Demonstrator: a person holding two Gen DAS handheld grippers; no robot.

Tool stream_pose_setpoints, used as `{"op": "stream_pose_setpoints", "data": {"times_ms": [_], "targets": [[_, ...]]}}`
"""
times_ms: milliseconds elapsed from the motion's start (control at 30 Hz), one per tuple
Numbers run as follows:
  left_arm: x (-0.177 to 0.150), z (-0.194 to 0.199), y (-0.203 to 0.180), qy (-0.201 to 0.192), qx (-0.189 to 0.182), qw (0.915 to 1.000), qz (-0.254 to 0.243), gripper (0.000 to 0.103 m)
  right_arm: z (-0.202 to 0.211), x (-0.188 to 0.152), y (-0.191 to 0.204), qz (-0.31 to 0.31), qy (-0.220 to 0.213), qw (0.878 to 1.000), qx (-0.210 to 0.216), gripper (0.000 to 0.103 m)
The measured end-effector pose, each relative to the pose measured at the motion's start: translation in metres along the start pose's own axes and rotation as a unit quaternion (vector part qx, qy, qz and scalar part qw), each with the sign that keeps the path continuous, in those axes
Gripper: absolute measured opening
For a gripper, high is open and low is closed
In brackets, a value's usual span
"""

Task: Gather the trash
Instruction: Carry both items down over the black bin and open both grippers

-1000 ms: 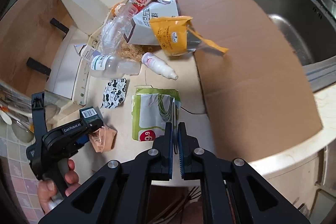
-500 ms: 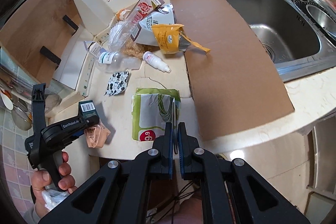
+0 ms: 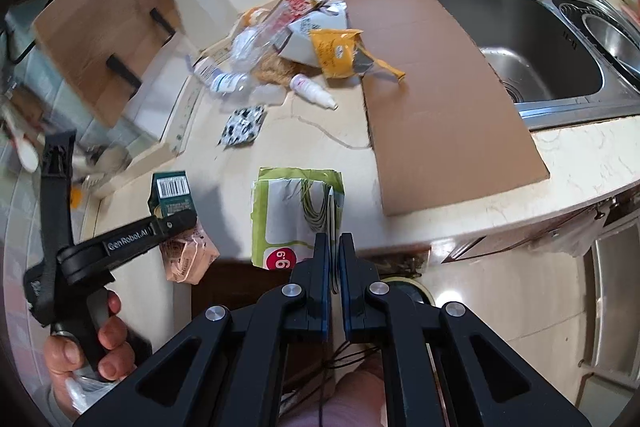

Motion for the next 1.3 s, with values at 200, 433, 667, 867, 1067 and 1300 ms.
{"op": "stream_pose_setpoints", "data": {"times_ms": [200, 433, 667, 867, 1067, 1300], "targets": [[-0.044, 0.035, -0.017, -0.022, 0.013, 0.9997, -0.005, 0.030, 0.023, -0.030, -0.016, 0.032, 0.010, 0.999, 0.021, 0.005], [-0.111, 0.050, -0.036, -0.024, 0.016, 0.9995, -0.009, 0.030, 0.037, -0.076, -0.055, 0.042, 0.036, 0.998, 0.041, 0.005], [-0.170, 0.032, -0.054, -0.002, 0.026, 0.9988, -0.043, 0.030, 0.026, -0.126, -0.097, 0.039, 0.070, 0.996, 0.045, 0.005], [-0.200, -0.004, -0.061, 0.009, 0.038, 0.9964, -0.075, 0.030, -0.004, -0.166, -0.137, 0.012, 0.104, 0.994, 0.037, 0.005], [-0.235, -0.068, -0.057, 0.034, 0.049, 0.9940, -0.092, 0.030, -0.058, -0.211, -0.180, -0.015, 0.144, 0.989, 0.015, 0.005], [-0.273, -0.168, -0.047, 0.070, 0.052, 0.9884, -0.124, 0.030, -0.139, -0.266, -0.221, -0.047, 0.193, 0.980, -0.004, 0.005]]}}
Point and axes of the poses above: each gripper's, at about its wrist camera, not at the fingertips, and z roughly against the way its jaws point, y to its left, x to its top, the point moved 10 cm from there along -z, roughly the way its jaws point, and after that the axes turned 6 degrees about -y, right-handed, at the moved point
